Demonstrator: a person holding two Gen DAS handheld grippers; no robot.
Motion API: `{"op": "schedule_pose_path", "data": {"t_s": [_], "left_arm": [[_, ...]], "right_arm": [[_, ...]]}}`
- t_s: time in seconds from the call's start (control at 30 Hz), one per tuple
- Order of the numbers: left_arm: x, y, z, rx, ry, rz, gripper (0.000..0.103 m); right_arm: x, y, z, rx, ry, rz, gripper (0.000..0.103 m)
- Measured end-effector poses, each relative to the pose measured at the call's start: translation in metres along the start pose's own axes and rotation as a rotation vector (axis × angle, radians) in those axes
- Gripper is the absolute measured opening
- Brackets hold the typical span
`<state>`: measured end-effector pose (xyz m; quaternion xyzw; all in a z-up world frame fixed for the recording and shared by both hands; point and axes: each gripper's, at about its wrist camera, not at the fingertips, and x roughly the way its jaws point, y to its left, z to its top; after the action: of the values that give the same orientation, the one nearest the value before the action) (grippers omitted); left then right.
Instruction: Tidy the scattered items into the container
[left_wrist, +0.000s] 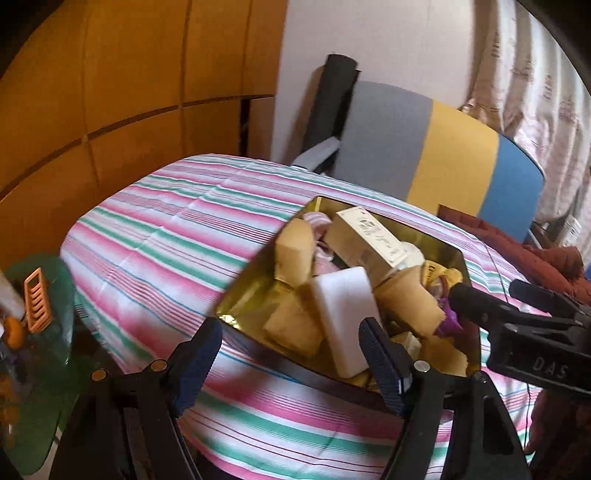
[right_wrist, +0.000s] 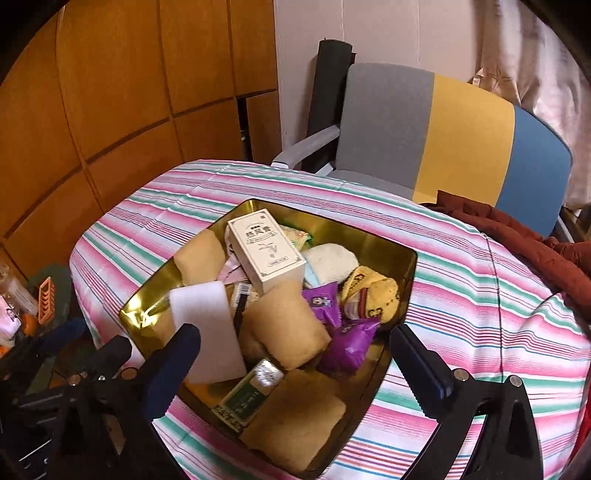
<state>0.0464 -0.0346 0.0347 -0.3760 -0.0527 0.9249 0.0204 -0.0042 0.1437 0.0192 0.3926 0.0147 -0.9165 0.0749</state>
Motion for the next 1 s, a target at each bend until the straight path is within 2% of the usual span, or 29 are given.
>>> {"op": "schedule_pose_path", "data": {"t_s": [0.17,0.3,0.4,0.6,0.87,0.93,1.0], "left_arm": [[0.0,0.005,0.001,-0.013,-0.005,0.048,0.071],[0.008,0.003,0.002,0.001,0.061,0.05,0.07],[0.011,0.002,0.0,-0.01,0.07,0.06,0.069],[0.011,-0.001,0.0,-0.048,0.077,0.024,0.067],[0.013,-0.007,0.003,-0.041,0.09,0.014,0.067],[0.013,-0.007,0.002,-0.047,0.092,0.019,0.059],[0.013,-0.011,0.0,-0.026,0.079,0.034,0.058]], "right_arm": [[0.0,0.006,0.0,0.014,0.011,-0.002,0.103],[0.0,0.009,0.0,0.015,0.014,-0.005,0.103],[-0.001,0.01,0.0,0.02,0.011,-0.005,0.103],[0.001,0.01,0.001,0.028,0.013,-0.02,0.103],[0.003,0.008,0.0,0.039,0.017,-0.029,0.103],[0.003,0.008,0.0,0.035,0.016,-0.031,0.103],[0.004,0.007,0.0,0.034,0.016,-0.029,0.103]]}}
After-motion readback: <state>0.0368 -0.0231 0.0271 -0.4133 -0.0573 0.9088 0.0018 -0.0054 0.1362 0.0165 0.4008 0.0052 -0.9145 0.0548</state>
